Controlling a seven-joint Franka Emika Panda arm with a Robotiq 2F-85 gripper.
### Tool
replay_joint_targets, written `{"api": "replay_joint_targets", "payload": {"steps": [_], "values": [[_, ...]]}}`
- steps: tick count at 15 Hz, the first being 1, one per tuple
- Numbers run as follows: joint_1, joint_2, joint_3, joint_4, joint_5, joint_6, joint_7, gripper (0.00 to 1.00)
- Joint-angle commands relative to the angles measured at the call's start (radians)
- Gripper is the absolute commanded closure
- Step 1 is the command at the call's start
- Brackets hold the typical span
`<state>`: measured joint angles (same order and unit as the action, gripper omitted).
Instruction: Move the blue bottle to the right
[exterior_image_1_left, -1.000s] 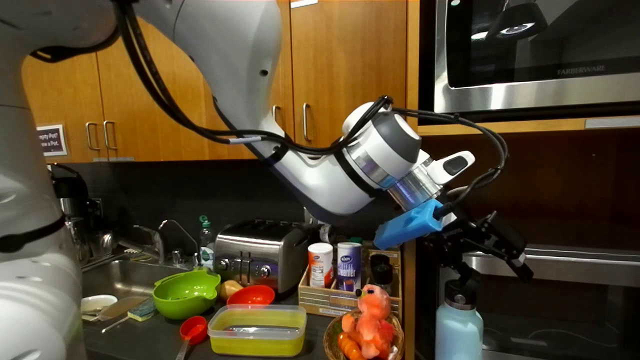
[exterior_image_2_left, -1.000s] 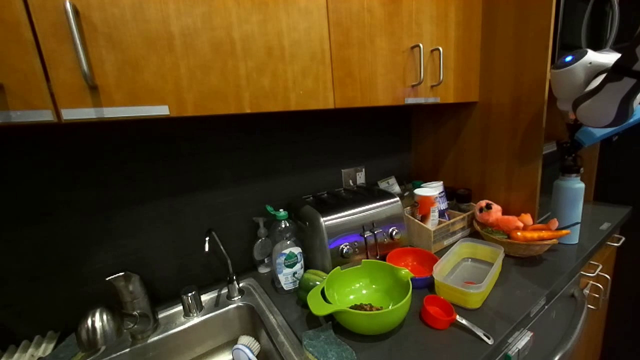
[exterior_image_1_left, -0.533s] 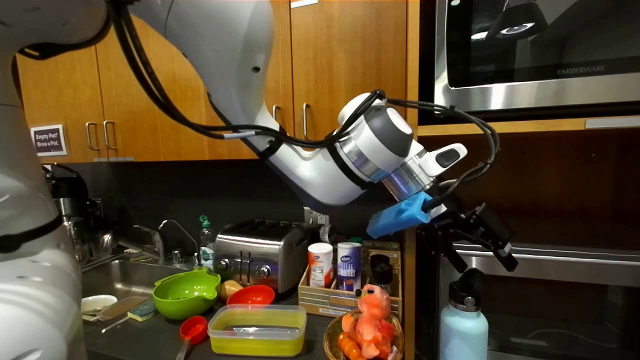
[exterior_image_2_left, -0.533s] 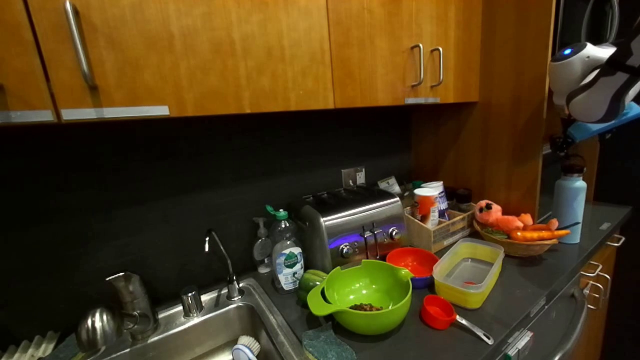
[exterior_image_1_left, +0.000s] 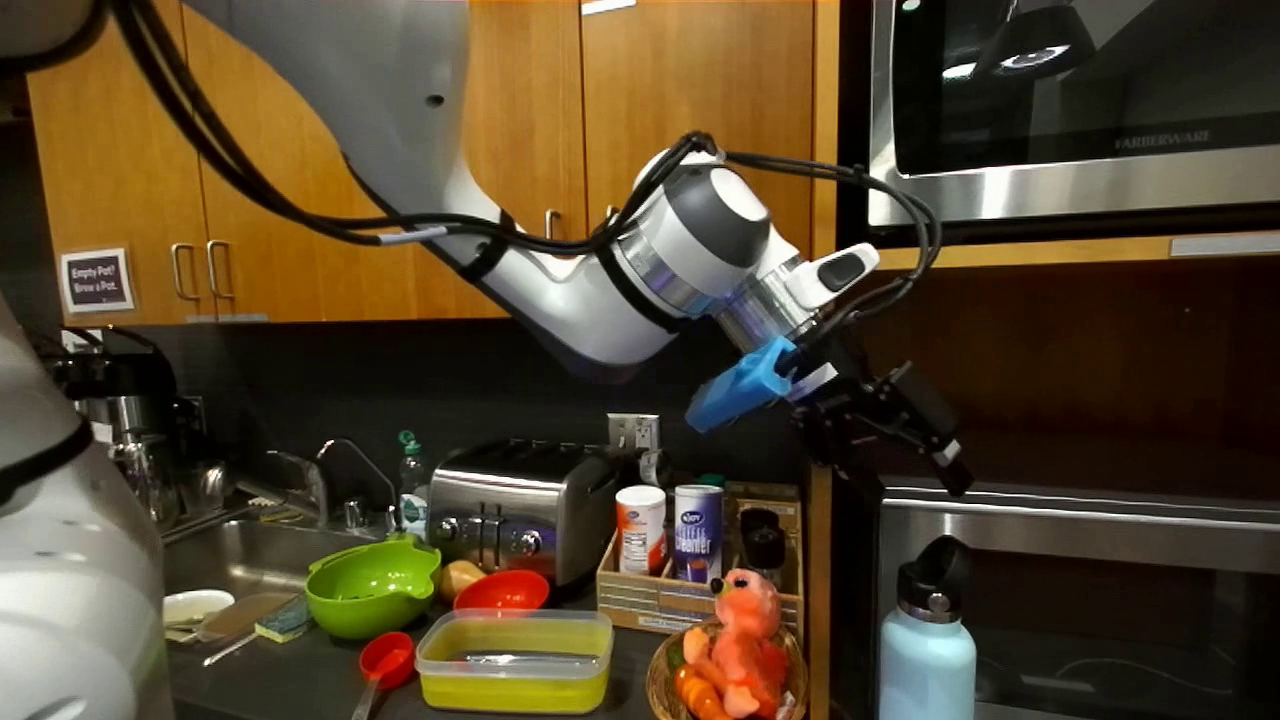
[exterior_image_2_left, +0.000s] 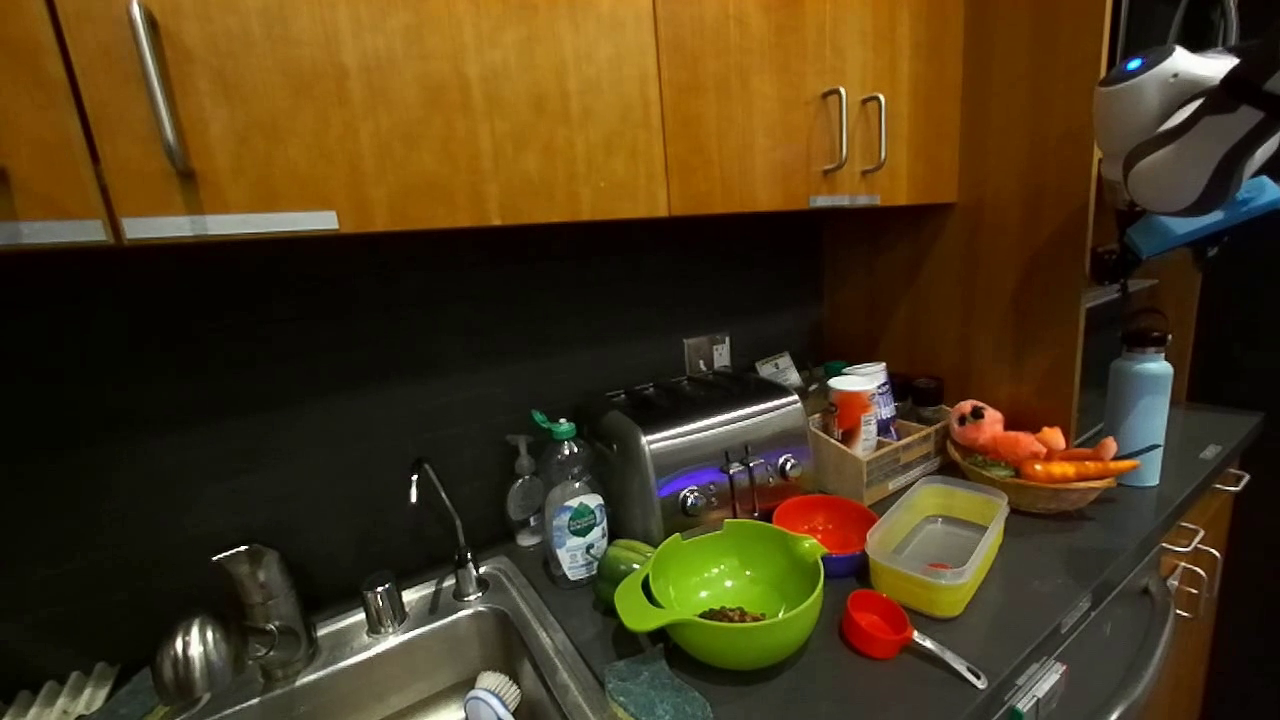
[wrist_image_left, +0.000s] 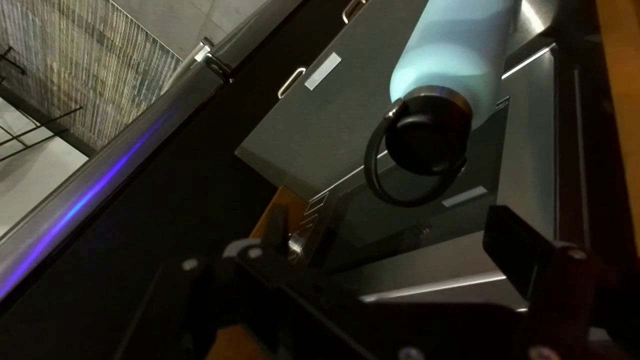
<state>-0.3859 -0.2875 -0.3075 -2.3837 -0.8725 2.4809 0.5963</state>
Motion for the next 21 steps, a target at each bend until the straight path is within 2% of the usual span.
{"api": "replay_joint_targets", "payload": {"steps": [1, 3, 5, 9, 13, 19, 20, 21], "values": [[-0.012, -0.244, 0.076, -0.150, 0.018, -0.178, -0.001, 0.00], [-0.022, -0.353, 0.116, -0.212, 0.020, -0.293, 0.026, 0.00], [-0.004, -0.471, 0.150, -0.264, 0.069, -0.404, 0.027, 0.00], [0.096, -0.709, 0.182, -0.323, 0.343, -0.498, -0.069, 0.00], [0.199, -0.916, 0.278, -0.307, 0.604, -0.678, -0.212, 0.00], [0.407, -1.139, 0.475, -0.258, 0.980, -0.984, -0.241, 0.00], [0.334, -1.074, 0.446, -0.259, 0.922, -0.916, -0.244, 0.00], [0.362, -1.106, 0.472, -0.256, 0.961, -0.952, -0.246, 0.00]]}}
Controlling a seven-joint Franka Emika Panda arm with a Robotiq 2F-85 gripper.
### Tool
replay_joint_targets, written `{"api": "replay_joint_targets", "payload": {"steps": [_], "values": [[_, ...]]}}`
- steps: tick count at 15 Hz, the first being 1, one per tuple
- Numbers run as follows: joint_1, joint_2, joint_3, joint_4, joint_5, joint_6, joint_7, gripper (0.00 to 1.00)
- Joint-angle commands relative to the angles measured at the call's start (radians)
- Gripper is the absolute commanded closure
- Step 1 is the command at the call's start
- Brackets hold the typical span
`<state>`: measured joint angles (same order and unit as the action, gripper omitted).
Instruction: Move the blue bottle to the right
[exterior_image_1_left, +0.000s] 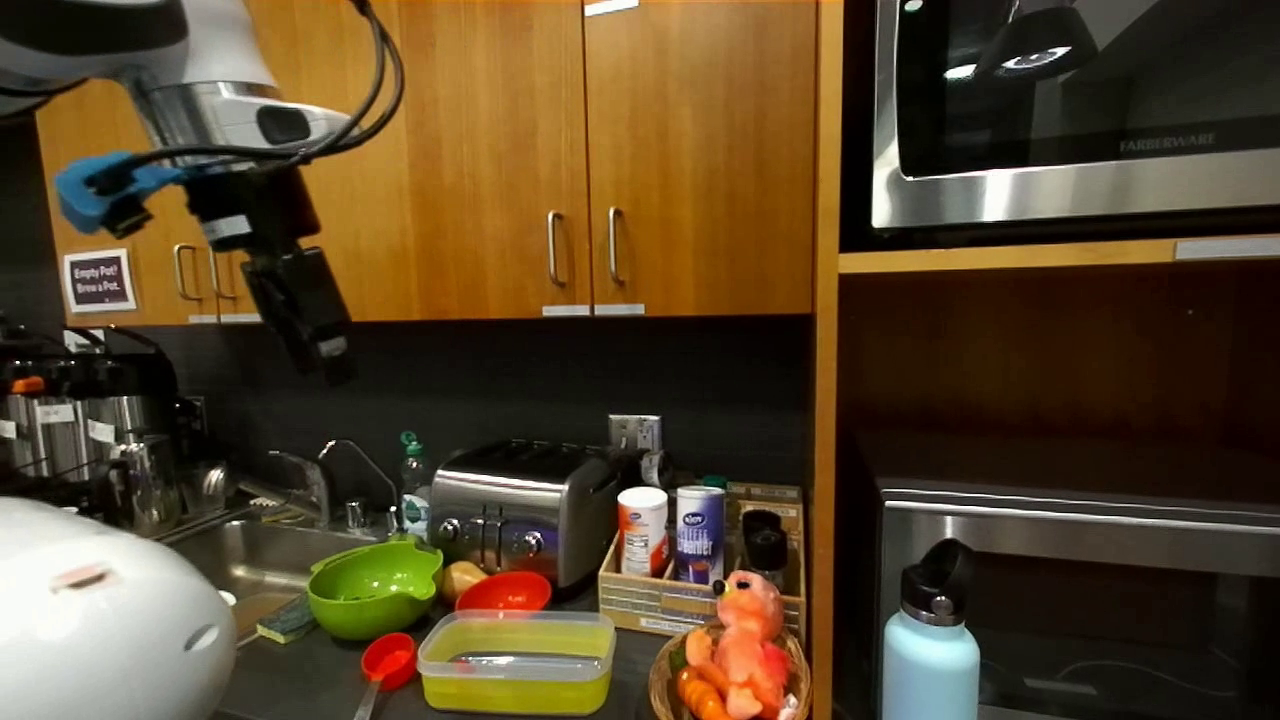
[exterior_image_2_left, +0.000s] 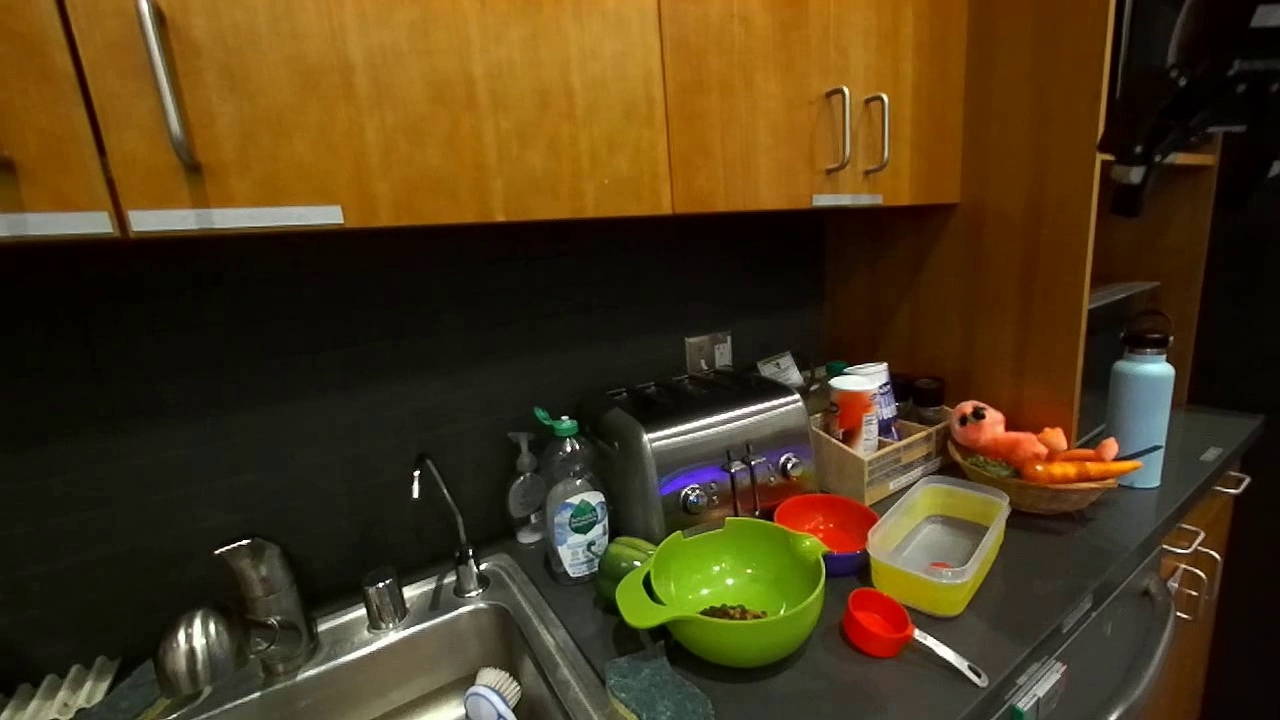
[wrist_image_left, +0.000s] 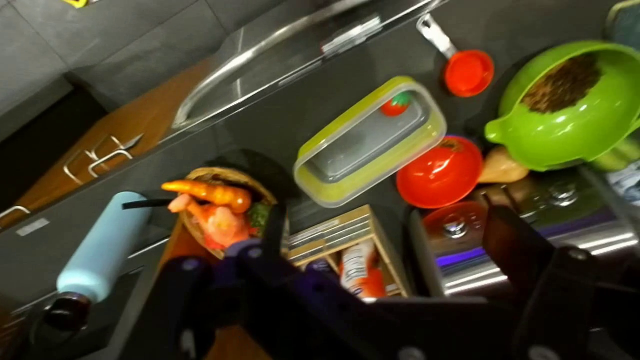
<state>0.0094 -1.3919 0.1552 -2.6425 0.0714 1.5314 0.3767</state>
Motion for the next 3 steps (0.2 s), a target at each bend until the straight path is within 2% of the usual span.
{"api": "replay_joint_targets", "payload": {"steps": [1, 3], "values": [[-0.018, -0.026, 0.024, 0.002, 0.033, -0.019, -0.028, 0.00], [-0.012, -0.047, 0.029, 0.001, 0.039, -0.028, -0.030, 0.00]]}}
